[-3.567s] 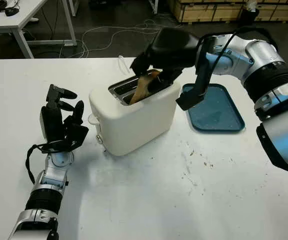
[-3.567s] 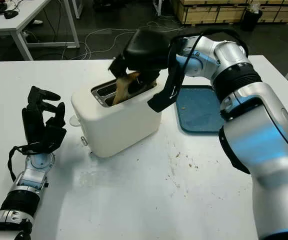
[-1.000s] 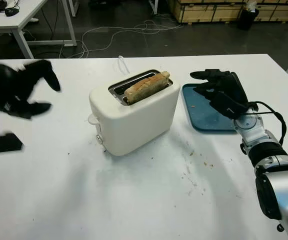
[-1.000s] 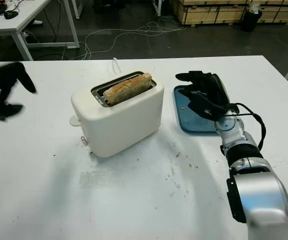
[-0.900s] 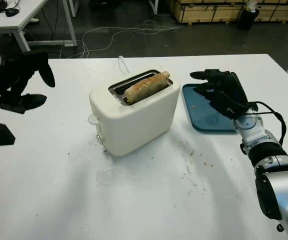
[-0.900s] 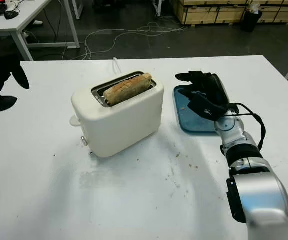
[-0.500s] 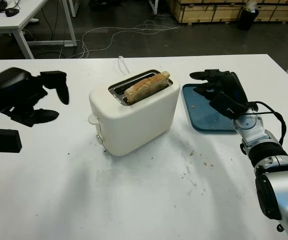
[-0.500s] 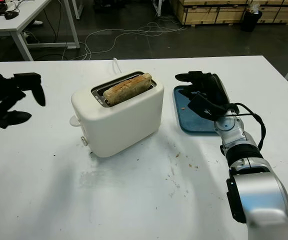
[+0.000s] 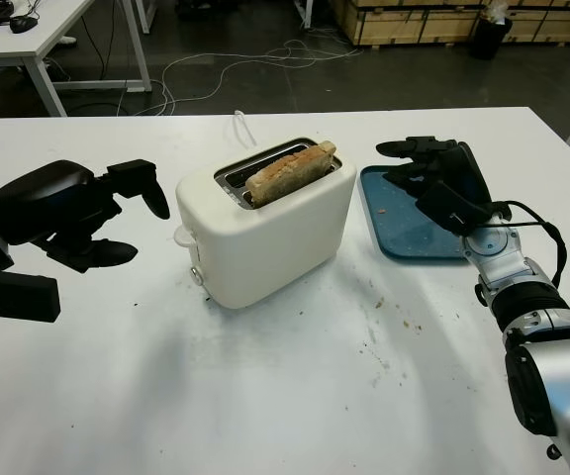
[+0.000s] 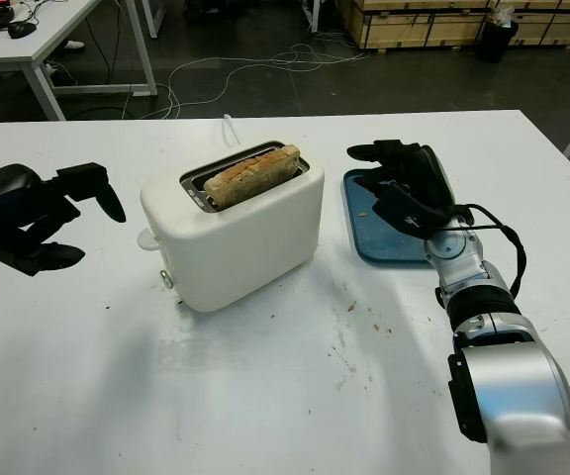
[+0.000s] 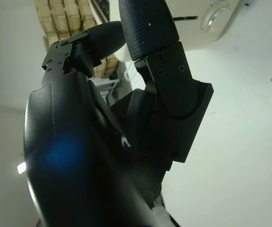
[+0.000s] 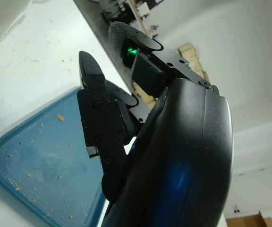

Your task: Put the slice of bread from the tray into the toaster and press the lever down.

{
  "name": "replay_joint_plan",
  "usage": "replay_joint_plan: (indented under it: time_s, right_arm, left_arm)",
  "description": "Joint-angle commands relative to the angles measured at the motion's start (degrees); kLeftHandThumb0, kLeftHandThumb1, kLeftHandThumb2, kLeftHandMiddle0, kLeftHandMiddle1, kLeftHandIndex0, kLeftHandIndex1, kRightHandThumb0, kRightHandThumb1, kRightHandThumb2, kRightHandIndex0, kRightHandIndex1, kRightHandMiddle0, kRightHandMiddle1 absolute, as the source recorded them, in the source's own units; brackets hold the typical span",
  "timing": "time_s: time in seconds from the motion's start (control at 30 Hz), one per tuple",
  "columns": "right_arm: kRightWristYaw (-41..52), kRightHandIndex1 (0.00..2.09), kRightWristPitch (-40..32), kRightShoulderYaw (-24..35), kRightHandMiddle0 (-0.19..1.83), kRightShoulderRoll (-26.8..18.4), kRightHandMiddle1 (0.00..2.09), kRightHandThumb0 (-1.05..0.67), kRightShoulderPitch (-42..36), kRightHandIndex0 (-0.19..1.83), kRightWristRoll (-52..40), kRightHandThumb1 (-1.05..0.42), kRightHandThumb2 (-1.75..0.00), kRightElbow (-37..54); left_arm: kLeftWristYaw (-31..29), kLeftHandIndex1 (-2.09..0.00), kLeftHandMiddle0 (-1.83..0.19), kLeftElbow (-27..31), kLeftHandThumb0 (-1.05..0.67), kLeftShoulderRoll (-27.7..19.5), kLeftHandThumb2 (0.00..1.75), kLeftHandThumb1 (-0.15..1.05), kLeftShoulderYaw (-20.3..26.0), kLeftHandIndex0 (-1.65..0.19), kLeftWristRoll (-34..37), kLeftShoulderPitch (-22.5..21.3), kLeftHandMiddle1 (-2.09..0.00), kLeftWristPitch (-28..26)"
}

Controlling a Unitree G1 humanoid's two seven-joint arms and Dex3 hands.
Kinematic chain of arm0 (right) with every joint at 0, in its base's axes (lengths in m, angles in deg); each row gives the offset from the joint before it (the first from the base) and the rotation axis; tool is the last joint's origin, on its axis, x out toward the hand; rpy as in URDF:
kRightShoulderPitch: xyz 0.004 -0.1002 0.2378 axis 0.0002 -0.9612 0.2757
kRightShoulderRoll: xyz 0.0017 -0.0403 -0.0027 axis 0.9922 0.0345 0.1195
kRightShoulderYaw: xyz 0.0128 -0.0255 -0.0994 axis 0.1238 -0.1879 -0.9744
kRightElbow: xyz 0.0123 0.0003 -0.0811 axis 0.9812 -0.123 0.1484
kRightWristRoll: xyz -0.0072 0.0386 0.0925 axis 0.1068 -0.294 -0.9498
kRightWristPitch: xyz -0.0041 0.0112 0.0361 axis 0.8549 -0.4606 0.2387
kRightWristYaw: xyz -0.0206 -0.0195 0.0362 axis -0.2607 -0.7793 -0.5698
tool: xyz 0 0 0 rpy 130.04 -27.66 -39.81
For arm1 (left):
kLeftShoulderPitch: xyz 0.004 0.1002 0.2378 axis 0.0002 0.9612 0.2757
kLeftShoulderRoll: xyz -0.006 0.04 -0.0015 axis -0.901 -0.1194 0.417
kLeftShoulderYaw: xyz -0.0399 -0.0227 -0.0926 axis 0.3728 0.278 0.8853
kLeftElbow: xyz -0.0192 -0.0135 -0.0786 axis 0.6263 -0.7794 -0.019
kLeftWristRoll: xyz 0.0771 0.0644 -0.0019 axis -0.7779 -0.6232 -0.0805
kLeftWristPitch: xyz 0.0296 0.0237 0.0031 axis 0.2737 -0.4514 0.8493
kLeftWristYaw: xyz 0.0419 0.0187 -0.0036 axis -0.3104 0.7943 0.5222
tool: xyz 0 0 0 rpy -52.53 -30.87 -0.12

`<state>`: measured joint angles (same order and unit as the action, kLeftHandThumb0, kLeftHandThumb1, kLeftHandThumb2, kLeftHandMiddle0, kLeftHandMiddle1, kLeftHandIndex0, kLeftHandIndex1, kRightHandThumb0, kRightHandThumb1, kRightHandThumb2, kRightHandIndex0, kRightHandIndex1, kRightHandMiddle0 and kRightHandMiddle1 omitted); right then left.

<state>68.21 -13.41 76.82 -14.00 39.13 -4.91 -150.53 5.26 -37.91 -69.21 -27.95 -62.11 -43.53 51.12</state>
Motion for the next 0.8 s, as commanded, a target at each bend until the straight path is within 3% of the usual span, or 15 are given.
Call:
replay_joint_plan:
  time_s: [0.0,0.23,0.53,0.77]
  right_arm:
    - [0.0,0.25,-0.1,0.4,0.95,0.1,0.01,-0.20,-0.5,0.97,-0.6,-0.92,-0.03,0.3]
    - [-0.5,0.25,0.0,0.4,0.95,0.1,0.01,-0.17,-0.5,0.97,-0.4,-0.92,-0.02,0.4]
    - [0.3,0.24,-0.3,0.9,0.95,0.3,0.00,-0.17,-0.7,0.97,-1.0,-0.92,-0.03,0.3]
    - [0.3,0.24,-0.5,1.1,0.95,0.5,0.00,-0.17,-0.6,0.98,-0.8,-0.92,-0.03,0.3]
  left_arm:
    - [-2.1,-1.53,-1.33,1.2,-1.05,-0.9,0.77,0.92,0.6,0.00,1.3,0.5,-1.75,-1.8]
    - [-3.6,-1.52,-1.34,2.6,-1.05,-0.5,0.79,0.92,1.6,0.00,-0.5,0.7,-1.75,-2.4]
    - [-0.5,-1.21,-1.56,1.2,-1.05,1.7,0.89,0.92,0.2,0.00,-6.9,1.5,-1.75,0.3]
    - [-0.9,-1.15,-1.46,1.7,-1.05,2.4,0.84,0.92,-0.5,0.00,-6.9,2.5,-1.75,-1.7]
